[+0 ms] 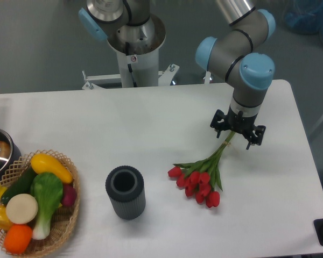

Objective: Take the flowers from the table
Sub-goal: 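Lower the open gripper down onto the tulip stems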

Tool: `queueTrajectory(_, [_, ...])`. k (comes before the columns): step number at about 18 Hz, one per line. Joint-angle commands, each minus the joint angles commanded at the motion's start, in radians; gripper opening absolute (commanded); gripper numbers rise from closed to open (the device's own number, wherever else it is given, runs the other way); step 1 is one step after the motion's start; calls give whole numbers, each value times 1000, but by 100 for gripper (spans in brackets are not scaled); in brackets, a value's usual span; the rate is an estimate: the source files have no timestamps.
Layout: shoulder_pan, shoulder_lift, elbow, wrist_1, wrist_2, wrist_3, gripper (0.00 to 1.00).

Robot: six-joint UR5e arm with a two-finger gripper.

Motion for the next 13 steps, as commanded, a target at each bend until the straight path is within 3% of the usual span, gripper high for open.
queueTrajectory(13, [-35, -35, -5, 3, 0, -2, 100])
